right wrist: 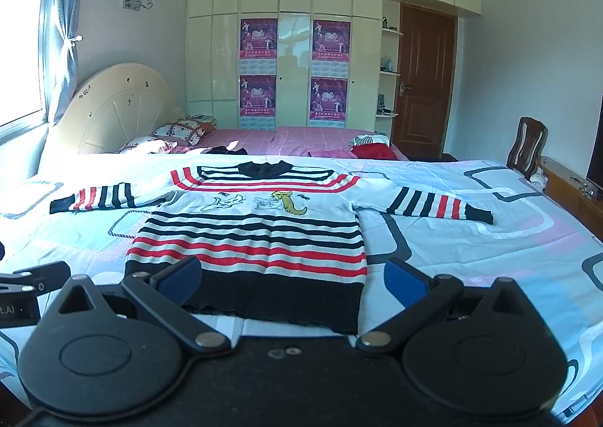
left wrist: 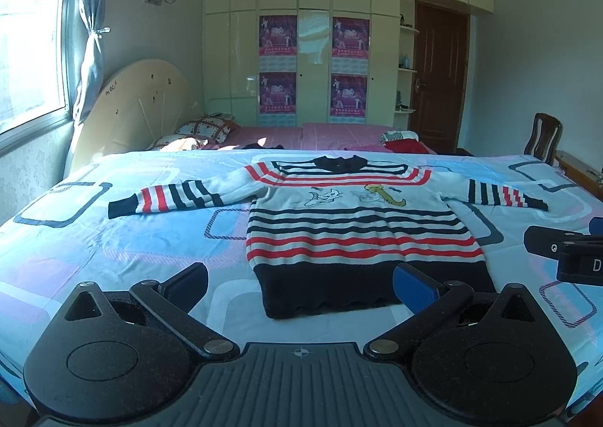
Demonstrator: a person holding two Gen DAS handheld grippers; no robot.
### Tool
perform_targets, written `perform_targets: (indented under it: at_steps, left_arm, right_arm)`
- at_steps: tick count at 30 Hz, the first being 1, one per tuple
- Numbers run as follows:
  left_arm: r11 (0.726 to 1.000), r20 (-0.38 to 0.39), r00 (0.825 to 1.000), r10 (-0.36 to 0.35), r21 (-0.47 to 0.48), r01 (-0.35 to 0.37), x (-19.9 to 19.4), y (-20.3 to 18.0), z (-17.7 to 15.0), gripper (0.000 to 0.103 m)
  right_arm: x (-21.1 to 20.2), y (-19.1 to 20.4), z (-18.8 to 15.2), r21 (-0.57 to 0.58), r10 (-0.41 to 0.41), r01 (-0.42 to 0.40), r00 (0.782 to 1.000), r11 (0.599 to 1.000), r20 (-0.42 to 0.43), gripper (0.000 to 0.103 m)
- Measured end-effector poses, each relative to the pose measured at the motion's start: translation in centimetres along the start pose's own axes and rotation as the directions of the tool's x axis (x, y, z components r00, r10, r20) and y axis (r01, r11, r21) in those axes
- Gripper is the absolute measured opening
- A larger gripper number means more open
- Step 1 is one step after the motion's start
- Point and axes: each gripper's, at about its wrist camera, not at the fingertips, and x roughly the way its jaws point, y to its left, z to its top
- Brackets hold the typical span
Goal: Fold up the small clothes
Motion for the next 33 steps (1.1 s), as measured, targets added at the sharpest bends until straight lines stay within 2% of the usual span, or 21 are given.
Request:
perform_targets:
  at_steps: [19,24,27,33]
  left_arm:
    - [1.0,-0.012,1.0,-0.018,-0.016,0.018,0.2,0.6,0.0,0.103]
    - [0.982,-0.005,0.998,-0.063,-0.179,0.061,2.5,3.9,0.7,0.103]
    - [0.951,-0.032,0.989,-0.143,-0.282,0.129,5.6,6.4,0.9,0.103]
    - [0.905,-0.01,0.989,-0.15,-0.405,0.133,12.1,10.0,1.2,0.103]
  right_arm:
    - [0.3,0.3,0.2,0.003,-0.002,0.002,1.0,1.0,0.002,0.103]
    - [1.6,0.2,0.7,-0.005,-0.006,0.006,1.0,1.0,-0.001,0.103]
    - [3.3,-0.5,1.4,0.013,-0.006,0.006,1.0,1.0,0.001,0.103]
    - [8.7,-2.0,3.3,0.041,-0.024,0.023,0.999,0.999,0.022,0.103]
